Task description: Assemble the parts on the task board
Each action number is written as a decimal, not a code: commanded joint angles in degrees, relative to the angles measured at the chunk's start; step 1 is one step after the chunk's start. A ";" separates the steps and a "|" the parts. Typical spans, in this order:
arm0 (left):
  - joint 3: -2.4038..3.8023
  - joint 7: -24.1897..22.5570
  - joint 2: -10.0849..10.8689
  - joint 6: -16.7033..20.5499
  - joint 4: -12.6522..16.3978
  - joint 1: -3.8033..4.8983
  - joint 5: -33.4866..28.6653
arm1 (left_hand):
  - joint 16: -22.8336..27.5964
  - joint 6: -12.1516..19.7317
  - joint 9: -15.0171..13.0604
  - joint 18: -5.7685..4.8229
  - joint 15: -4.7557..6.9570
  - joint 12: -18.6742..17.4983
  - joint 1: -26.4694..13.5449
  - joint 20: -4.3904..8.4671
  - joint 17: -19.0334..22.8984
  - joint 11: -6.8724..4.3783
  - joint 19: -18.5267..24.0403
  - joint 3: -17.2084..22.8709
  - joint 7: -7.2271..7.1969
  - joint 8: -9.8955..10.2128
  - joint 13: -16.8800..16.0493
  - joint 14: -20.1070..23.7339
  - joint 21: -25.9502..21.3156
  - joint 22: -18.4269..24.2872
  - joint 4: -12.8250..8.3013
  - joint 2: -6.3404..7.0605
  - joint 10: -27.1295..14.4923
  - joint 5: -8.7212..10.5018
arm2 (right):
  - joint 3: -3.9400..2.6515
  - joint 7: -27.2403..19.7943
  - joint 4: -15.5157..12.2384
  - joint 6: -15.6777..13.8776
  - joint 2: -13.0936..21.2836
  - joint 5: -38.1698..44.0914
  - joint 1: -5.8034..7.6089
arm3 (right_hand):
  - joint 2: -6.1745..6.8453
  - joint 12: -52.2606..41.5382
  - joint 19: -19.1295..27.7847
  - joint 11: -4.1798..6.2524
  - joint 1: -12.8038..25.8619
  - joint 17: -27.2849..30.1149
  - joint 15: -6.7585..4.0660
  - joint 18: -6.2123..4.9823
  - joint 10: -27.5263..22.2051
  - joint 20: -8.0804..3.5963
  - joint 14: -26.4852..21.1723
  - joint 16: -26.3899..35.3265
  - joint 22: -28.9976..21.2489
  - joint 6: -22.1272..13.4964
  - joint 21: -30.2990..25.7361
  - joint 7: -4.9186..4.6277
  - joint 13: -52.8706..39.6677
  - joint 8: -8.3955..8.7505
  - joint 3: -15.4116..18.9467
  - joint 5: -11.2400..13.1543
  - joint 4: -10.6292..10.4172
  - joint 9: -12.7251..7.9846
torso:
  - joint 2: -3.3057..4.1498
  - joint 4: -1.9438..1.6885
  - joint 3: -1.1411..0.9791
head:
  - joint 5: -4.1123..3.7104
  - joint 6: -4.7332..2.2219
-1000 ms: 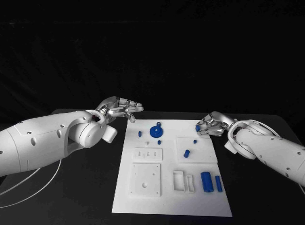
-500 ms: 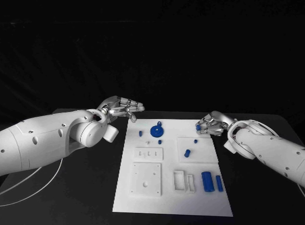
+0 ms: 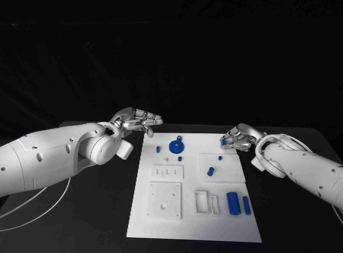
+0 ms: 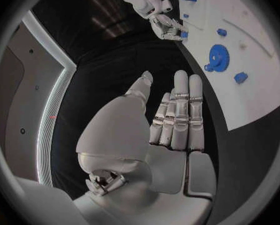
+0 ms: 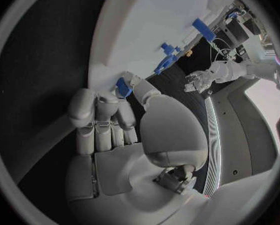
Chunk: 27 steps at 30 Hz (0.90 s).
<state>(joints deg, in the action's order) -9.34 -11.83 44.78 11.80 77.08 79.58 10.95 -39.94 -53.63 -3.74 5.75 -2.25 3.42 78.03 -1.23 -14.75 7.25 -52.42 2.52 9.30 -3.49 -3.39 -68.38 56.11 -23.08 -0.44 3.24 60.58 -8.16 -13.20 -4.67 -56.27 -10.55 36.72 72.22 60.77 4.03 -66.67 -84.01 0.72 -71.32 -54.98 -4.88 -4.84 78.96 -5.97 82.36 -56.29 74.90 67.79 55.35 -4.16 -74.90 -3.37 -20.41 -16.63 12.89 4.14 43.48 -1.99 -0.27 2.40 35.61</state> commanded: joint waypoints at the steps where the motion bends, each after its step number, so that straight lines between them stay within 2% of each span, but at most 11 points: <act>1: 0.05 -0.16 -0.06 -0.92 0.18 0.03 0.13 | 0.22 -0.20 -0.03 0.98 -0.06 0.14 -0.17 -0.15 -0.03 -0.05 0.09 0.17 -0.16 -0.23 -0.08 0.03 0.35 0.05 0.12 -0.12 -0.38 0.11 | 0.04 -0.73 0.06 -0.74 -0.12 -0.65 -0.10 | -1.13 0.37 -3.46 0.50 -0.11 0.14 -0.60 0.81 -0.15 -0.62 -0.03 0.37 6.70 2.51 -0.36 0.36 -1.93 -0.52 -0.27 0.53 0.11 0.62 | -0.02 0.03 -0.01 | -0.01 0.04; 4: 0.05 -0.15 -0.05 -0.92 0.18 0.03 0.14 | 0.22 -0.20 -0.03 0.98 -0.06 0.14 -0.17 -0.15 -0.03 -0.05 0.09 0.17 -0.16 -0.23 -0.08 0.03 0.35 0.05 0.12 -0.12 -0.38 0.11 | 0.04 -1.01 0.01 -1.57 -0.15 -0.93 -0.10 | -1.25 0.54 -3.45 0.74 -0.09 0.18 -0.78 1.01 -0.11 -0.83 -0.06 0.49 6.73 4.11 -0.35 0.71 -1.82 -0.33 -0.11 0.49 0.38 1.19 | -0.05 0.01 0.00 | 0.03 0.09; 9: 0.05 -0.11 -0.03 -0.81 0.13 0.03 0.14 | 0.25 -0.23 -0.03 0.98 -0.06 0.16 -0.10 -0.15 -0.01 -0.07 0.11 0.20 -0.15 -0.23 -0.08 0.05 0.35 0.07 0.20 -0.13 -0.27 0.17 | 0.04 -0.99 -0.22 -3.59 -0.12 -1.19 -0.10 | -1.43 0.61 -3.48 0.89 -0.01 0.17 -0.90 1.13 -0.06 -1.01 0.00 0.59 6.74 4.38 -0.36 0.84 -1.80 -0.29 0.24 0.53 0.65 1.67 | -0.07 -0.02 -0.02 | -0.03 0.06; 13: 0.05 0.12 -0.07 -0.61 0.02 0.03 0.22 | 0.15 -0.34 -0.03 0.91 0.10 0.10 -0.24 0.02 -0.07 -0.38 0.02 -0.09 -0.10 -0.22 -0.06 -0.06 0.45 0.04 0.09 -0.48 1.35 0.20 | 0.03 -0.71 -1.05 -4.34 0.09 -1.22 -0.10 | -1.47 0.66 -3.54 0.95 0.03 0.14 -0.91 1.14 -0.05 -1.05 0.05 0.62 6.77 4.32 -0.23 0.85 -1.79 -0.28 0.37 0.54 0.69 1.80 | -0.15 0.13 -0.05 | -0.03 -0.01; 18: 0.06 2.39 0.09 -1.22 0.04 0.05 1.86 | -1.85 -4.35 -0.14 0.41 1.44 0.16 -1.61 1.21 -1.18 -2.51 -0.85 -1.27 -1.59 -0.30 -0.10 -1.15 1.64 -0.57 0.76 -1.56 9.17 0.64 | -0.21 0.28 -4.17 -3.66 1.46 -0.64 -0.07 | -1.50 0.72 -3.55 0.98 0.07 0.12 -0.90 1.12 -0.08 -1.05 0.07 0.63 6.75 4.28 -0.30 0.86 -1.77 -0.28 0.47 0.44 0.68 1.85 | -0.36 0.26 -0.11 | -0.17 -0.28; 23: 0.10 5.14 -0.27 -1.08 -0.11 0.17 3.77 | -5.40 -9.10 -0.47 -0.37 3.87 0.56 -3.29 3.54 -3.46 -5.66 -2.94 -2.23 -3.70 -0.41 -0.48 -4.73 4.34 -2.04 2.61 -2.23 19.01 0.88 | -0.81 1.72 -7.33 -2.65 2.39 0.17 0.04 | -1.46 0.79 -3.54 0.95 -0.09 0.12 -0.90 1.09 -0.10 -1.04 0.07 0.70 6.73 4.03 -0.34 0.80 -1.75 -0.25 0.56 0.51 0.90 1.88 | -0.87 0.57 -0.04 | -0.08 -0.66; 24: 0.11 5.72 -0.51 -0.95 -0.28 0.21 4.15 | -7.12 -9.78 -0.57 -0.49 4.70 1.39 -4.12 4.28 -4.58 -6.56 -3.81 -2.58 -4.12 -0.40 -0.86 -6.45 5.47 -2.65 3.23 -2.50 21.79 0.07 | -0.88 2.10 -7.97 -2.43 2.47 0.39 0.08 | -1.49 0.81 -3.54 0.91 -0.10 0.12 -0.88 1.07 -0.11 -1.03 0.07 0.73 6.72 3.86 -0.39 0.73 -1.74 -0.25 0.50 0.58 0.94 1.84 | -1.14 0.65 -0.09 | -0.04 -0.60; 26: 0.11 6.76 -0.92 -0.82 -0.56 0.29 4.78 | -10.49 -10.69 -0.81 -0.78 5.79 3.22 -4.83 5.41 -6.72 -7.65 -4.74 -3.10 -4.69 -0.44 -1.74 -8.27 7.16 -3.62 3.54 -2.53 25.15 -0.49 | -0.96 2.74 -8.86 -2.15 2.55 0.75 0.15 | -1.53 0.79 -3.55 0.90 -0.08 0.12 -0.86 1.07 -0.10 -1.02 0.08 0.74 6.74 3.78 -0.30 0.72 -1.76 -0.24 0.46 0.73 0.94 1.83 | -1.35 0.69 -0.14 | -0.04 -0.68; 27: 0.11 7.65 -1.24 -0.85 -0.77 0.35 5.33 | -14.46 -11.45 -1.20 -1.28 6.59 6.08 -5.32 6.40 -9.46 -8.27 -4.92 -3.60 -5.08 -0.24 -3.32 -8.35 8.64 -4.60 3.58 -2.69 25.38 -0.48 | -1.00 3.27 -9.48 -1.98 2.56 1.03 0.21 | -1.54 0.73 -3.54 0.89 -0.07 0.14 -0.85 1.07 -0.07 -1.00 0.07 0.78 6.73 3.70 -0.35 0.71 -1.79 -0.25 0.42 0.88 0.96 1.81 | -1.45 0.67 -0.16 | -0.08 -0.79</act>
<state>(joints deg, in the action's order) -9.31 -7.72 43.91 11.54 76.40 79.75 13.54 -53.10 -64.74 -4.86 5.32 3.81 8.70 73.16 4.76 -23.40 -0.64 -57.14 -0.72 4.37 -3.95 -6.34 -76.44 64.19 -27.36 3.19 0.50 83.81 -8.48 -14.15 -3.42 -65.05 -13.69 39.30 71.75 60.90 3.00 -66.07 -84.04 1.25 -71.33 -54.83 -5.41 -4.82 78.84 -6.76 82.31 -55.86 74.90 69.42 55.11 -3.67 -74.94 -3.43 -20.01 -15.89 13.61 4.16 42.57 -1.47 -0.36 2.30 34.95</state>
